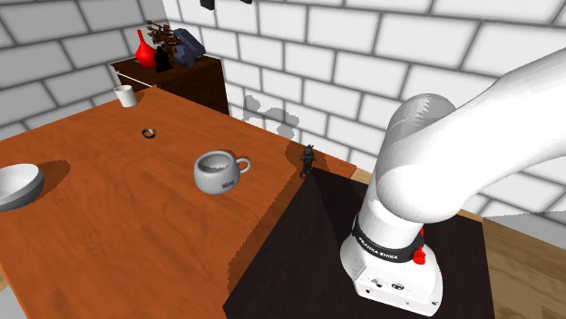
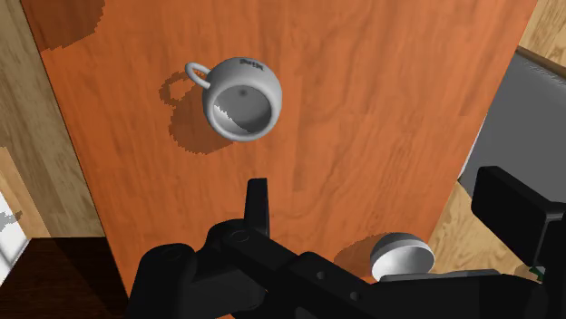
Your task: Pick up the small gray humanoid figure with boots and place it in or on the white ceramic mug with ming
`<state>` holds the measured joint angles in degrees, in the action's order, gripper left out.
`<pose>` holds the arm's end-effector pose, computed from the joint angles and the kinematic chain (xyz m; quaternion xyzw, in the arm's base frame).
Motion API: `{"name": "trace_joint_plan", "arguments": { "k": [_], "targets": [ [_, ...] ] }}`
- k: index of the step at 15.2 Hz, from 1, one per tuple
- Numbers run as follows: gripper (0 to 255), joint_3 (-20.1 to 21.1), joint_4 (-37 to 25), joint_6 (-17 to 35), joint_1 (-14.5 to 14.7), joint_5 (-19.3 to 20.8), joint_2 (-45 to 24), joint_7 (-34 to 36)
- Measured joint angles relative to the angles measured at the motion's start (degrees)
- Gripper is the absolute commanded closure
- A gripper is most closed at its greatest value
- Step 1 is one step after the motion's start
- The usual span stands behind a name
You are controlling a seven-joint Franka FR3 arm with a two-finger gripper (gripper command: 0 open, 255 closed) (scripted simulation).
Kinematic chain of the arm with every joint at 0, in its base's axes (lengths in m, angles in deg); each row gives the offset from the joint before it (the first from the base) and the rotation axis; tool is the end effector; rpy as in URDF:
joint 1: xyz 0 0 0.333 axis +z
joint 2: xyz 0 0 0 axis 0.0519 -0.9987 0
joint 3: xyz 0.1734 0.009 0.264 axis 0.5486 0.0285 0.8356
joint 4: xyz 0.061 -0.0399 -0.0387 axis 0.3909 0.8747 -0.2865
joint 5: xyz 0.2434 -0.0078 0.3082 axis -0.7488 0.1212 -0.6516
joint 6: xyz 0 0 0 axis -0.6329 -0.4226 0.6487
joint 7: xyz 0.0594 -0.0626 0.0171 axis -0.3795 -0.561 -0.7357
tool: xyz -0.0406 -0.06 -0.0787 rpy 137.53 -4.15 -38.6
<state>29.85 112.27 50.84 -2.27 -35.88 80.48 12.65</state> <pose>0.3065 -0.0096 0.6543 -0.9925 0.0225 -0.1199 0.0056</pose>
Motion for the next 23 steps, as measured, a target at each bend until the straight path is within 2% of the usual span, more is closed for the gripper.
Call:
{"name": "trace_joint_plan", "arguments": {
  "k": [4, 7, 14, 23],
  "targets": [
    [0, -2.2, 3.4, 2.1, -0.6, 0.7, 1.0, -1.9],
    [0, -4.7, 8.8, 5.9, -1.3, 1.5, 2.5, -4.0],
    [0, -12.7, 19.0, 13.9, -4.2, 4.7, 4.0, -10.6],
    [0, -24.9, 27.2, 27.3, -7.4, 9.0, -2.6, -20.2]
  ]
}}
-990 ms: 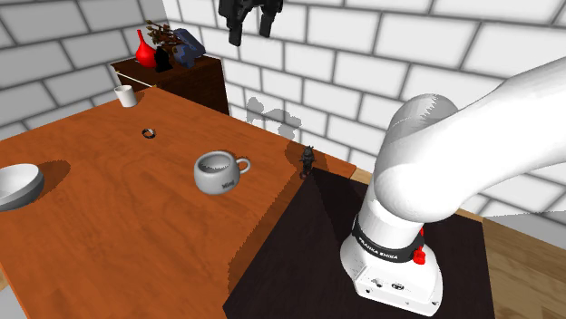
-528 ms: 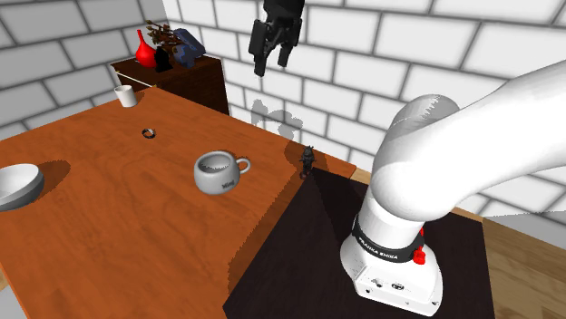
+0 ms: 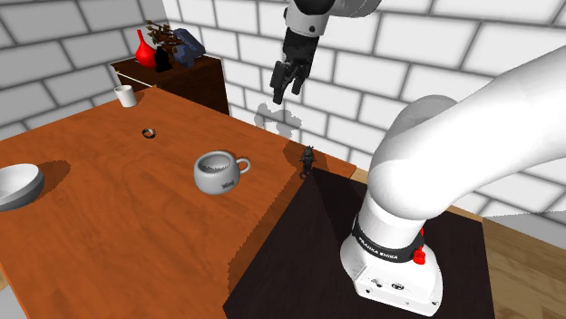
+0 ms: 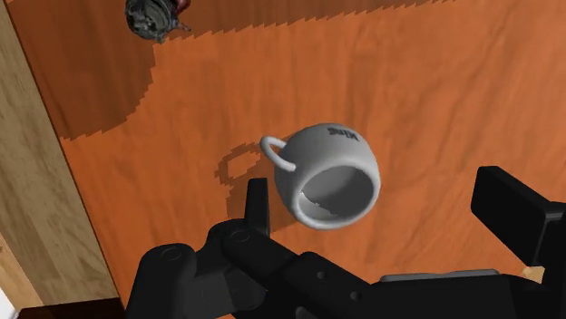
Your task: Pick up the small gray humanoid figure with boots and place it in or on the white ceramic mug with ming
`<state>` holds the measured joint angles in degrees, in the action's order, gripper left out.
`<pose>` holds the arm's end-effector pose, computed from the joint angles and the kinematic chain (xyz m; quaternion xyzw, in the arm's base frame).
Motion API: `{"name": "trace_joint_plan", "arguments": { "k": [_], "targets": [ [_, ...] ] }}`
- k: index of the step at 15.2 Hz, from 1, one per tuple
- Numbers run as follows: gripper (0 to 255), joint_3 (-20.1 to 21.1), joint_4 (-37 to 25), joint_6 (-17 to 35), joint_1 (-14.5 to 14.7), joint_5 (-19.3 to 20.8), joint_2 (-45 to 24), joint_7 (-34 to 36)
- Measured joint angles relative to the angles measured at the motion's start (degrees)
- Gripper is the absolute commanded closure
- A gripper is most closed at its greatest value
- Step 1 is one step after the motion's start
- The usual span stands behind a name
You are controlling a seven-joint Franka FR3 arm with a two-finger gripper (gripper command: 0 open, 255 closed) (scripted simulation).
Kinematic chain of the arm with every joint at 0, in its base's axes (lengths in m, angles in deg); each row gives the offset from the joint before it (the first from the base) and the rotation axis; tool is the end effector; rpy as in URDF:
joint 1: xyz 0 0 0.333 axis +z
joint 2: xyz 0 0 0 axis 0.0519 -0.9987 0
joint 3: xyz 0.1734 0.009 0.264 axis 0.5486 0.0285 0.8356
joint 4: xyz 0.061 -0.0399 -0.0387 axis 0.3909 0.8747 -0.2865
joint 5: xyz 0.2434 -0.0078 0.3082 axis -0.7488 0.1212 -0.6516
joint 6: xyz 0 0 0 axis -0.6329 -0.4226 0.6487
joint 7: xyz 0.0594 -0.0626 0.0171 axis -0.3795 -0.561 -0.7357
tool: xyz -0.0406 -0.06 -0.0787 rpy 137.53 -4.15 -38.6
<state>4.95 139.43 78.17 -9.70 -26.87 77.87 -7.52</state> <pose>0.2850 -0.1843 0.4310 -0.9926 0.0404 -0.1034 0.0496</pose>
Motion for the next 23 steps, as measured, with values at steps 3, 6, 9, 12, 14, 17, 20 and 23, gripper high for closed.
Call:
{"name": "trace_joint_plan", "arguments": {
  "k": [3, 6, 9, 12, 14, 17, 20, 23],
  "targets": [
    [0, -4.5, 1.8, 4.4, -0.8, 1.1, -3.1, -3.7],
    [0, -9.8, 2.7, 9.6, -0.5, 1.5, -7.9, -7.9],
    [0, -16.1, 2.3, 15.5, 1.9, 0.1, -14.7, -13.0],
    [0, -23.4, 1.9, 20.7, 5.9, -3.1, -21.1, -19.3],
    [0, -29.5, 1.0, 23.6, 10.5, -7.3, -25.7, -24.7],
    [0, -45.1, -1.5, 26.7, 26.7, -22.3, -35.8, -38.4],
    [0, -30.7, -5.3, 23.0, 14.4, -42.7, -49.6, -56.6],
    [0, -25.9, -7.4, 23.1, 10.5, -57.0, -56.1, -66.3]
  ]
}}
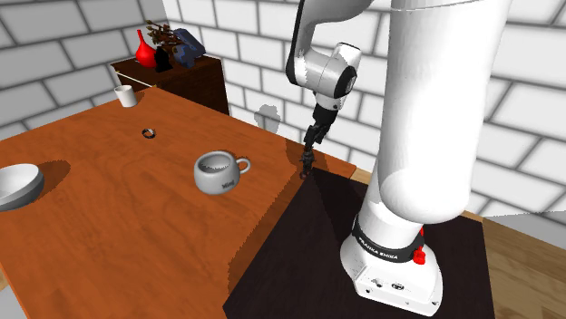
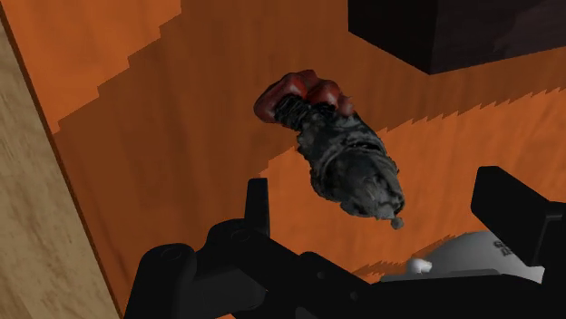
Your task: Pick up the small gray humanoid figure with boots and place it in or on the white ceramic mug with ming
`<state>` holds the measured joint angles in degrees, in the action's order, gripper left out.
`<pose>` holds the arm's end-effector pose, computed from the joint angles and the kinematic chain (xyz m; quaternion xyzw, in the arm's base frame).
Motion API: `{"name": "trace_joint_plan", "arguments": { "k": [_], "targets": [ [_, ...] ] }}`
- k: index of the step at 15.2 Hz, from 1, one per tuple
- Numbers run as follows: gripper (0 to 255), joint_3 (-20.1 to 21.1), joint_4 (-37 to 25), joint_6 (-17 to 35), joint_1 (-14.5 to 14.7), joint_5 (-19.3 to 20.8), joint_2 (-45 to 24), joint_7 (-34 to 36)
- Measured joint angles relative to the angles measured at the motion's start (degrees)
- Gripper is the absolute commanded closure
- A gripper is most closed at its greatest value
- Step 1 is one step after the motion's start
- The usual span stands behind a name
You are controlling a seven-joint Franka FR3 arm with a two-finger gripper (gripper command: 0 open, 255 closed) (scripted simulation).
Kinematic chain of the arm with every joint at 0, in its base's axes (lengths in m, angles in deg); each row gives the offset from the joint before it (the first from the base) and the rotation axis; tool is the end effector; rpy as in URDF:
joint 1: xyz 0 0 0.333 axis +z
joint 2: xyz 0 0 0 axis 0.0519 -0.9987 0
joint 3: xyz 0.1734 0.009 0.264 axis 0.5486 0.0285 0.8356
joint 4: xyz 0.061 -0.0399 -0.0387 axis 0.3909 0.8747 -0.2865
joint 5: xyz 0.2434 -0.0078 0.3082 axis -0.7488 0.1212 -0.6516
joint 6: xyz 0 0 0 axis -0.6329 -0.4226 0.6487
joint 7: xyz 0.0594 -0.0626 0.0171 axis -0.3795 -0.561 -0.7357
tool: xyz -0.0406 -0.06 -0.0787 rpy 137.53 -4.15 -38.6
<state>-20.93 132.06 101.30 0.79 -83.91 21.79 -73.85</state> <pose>0.2495 -0.3279 0.1963 -0.9907 0.0531 -0.0848 0.0917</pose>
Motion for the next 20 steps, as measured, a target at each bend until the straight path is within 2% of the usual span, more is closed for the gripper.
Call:
{"name": "trace_joint_plan", "arguments": {
  "k": [2, 5, 11, 12, 20],
  "targets": [
    [0, 2.8, -1.0, -0.1, -1.7, -5.1, -2.9, -3.3],
    [0, 5.9, -1.9, 0.0, -3.6, -10.5, -6.1, -7.0],
    [0, 6.7, -2.2, 0.0, -4.1, -11.8, -6.9, -7.8],
    [255, 6.7, -2.2, 0.0, -4.1, -11.8, -6.9, -7.8],
    [255, 6.7, -2.2, 0.0, -4.1, -11.8, -6.9, -7.9]
  ]
}}
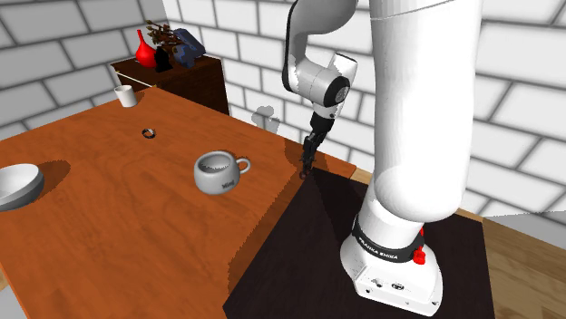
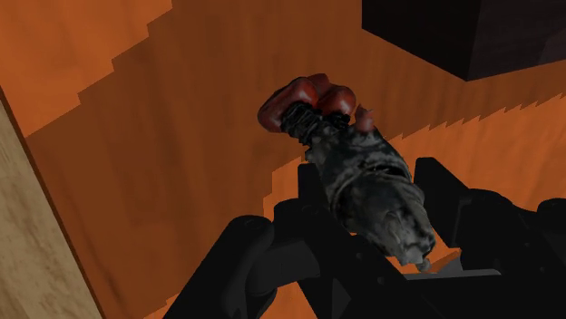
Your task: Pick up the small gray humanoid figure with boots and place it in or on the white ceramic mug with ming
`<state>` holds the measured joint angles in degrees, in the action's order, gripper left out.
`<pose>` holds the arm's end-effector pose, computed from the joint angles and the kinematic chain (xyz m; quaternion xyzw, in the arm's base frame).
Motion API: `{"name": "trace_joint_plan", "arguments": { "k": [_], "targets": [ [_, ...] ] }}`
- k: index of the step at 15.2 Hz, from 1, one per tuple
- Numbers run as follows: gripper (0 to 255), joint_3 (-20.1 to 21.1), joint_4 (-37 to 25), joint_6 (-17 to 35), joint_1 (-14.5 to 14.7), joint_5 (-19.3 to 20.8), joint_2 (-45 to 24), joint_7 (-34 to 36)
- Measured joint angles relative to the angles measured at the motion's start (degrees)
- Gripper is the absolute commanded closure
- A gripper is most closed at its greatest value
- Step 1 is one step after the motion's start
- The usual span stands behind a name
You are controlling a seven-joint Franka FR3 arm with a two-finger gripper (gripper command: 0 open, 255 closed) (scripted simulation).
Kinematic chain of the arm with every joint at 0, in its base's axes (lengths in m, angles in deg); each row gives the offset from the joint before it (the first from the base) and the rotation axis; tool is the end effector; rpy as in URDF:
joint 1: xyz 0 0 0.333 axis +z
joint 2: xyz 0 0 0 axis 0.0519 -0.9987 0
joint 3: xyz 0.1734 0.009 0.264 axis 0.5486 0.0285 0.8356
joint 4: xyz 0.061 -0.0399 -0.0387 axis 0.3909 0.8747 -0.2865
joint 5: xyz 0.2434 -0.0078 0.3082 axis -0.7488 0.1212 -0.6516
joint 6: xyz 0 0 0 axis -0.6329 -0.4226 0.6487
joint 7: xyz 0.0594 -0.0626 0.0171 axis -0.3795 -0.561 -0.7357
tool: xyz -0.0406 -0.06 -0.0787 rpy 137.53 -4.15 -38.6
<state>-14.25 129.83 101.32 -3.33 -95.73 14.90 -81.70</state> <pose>0.2550 -0.3247 0.1670 -0.9902 0.0565 -0.0894 0.0907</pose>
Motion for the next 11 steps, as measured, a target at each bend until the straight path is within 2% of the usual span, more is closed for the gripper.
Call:
{"name": "trace_joint_plan", "arguments": {
  "k": [2, 5, 8, 11],
  "targets": [
    [255, 0.0, 0.0, 0.0, 0.0, 0.0, 0.0, 0.0],
    [255, -1.9, 0.6, 0.0, 1.5, 3.3, 2.1, 2.6],
    [255, -5.2, 1.9, 0.3, 3.8, 8.9, 5.9, 6.8],
    [255, -9.1, 3.3, 0.9, 6.7, 16.5, 10.8, 12.6]
  ]
}}
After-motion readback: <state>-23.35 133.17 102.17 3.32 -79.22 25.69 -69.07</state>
